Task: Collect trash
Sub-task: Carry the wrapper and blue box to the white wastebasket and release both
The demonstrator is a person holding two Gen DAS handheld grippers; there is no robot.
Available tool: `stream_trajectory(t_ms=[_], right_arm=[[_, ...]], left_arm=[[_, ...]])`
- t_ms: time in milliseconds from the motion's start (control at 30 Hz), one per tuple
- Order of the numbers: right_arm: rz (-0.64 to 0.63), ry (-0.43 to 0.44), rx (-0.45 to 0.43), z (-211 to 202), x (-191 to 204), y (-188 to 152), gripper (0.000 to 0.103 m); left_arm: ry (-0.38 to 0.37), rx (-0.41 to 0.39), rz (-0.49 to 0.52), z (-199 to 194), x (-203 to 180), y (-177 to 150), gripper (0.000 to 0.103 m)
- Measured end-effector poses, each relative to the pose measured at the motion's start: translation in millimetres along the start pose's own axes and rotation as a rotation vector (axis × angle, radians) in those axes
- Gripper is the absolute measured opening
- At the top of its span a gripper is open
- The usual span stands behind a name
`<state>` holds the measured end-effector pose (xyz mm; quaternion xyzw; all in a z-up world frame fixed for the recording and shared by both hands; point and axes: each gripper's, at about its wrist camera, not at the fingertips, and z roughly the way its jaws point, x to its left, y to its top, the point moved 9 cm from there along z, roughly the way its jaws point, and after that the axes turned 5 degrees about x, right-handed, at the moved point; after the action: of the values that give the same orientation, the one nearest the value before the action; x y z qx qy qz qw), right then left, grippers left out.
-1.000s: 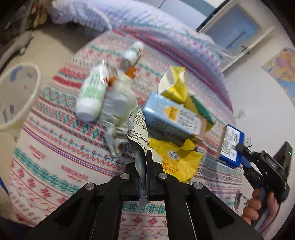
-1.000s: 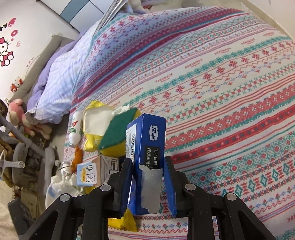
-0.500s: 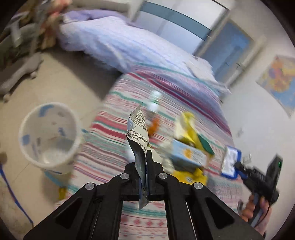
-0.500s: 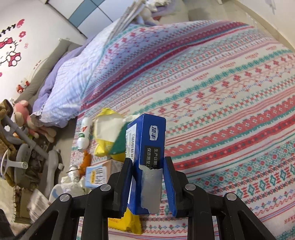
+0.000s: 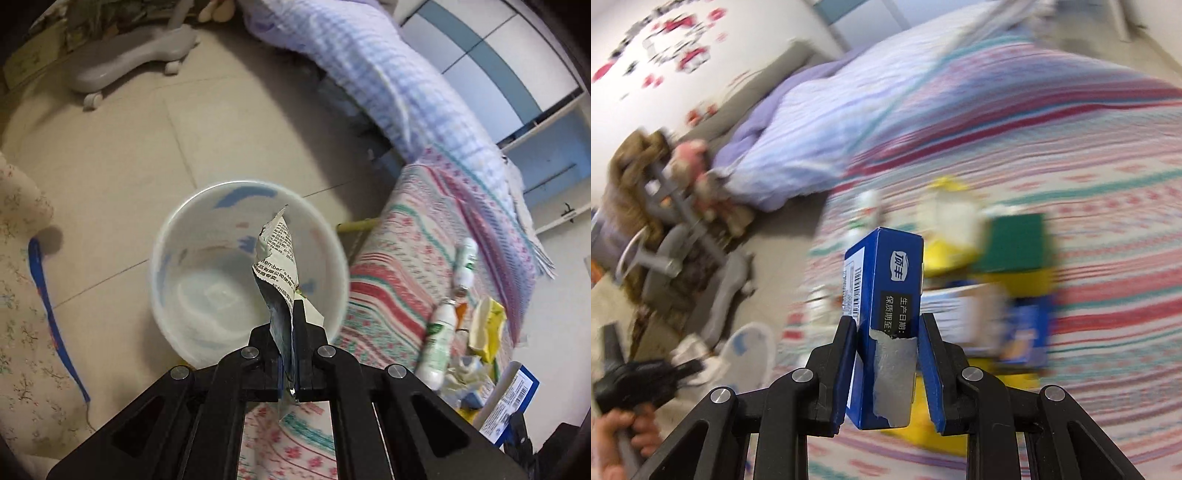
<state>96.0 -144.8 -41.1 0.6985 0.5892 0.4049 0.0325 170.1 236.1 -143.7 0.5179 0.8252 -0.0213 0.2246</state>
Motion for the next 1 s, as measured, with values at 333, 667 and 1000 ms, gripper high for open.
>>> stream_trajectory(t_ms=[333, 667, 1000], right_arm=[[-0.18, 0.073, 0.136, 106, 136, -37, 0.03], [-0.275, 0.063, 0.229, 198, 206, -52, 0.031], [-0.341, -0.032, 0.264, 239, 209, -58, 0.062]], left_arm=[[-0.091, -0.005, -0.119, -1, 30, 11, 0.062], [-0.147, -0.104, -0.292, -33, 75, 22, 0.063], [-0.133, -0.132, -0.224, -33, 52, 26, 0.063]])
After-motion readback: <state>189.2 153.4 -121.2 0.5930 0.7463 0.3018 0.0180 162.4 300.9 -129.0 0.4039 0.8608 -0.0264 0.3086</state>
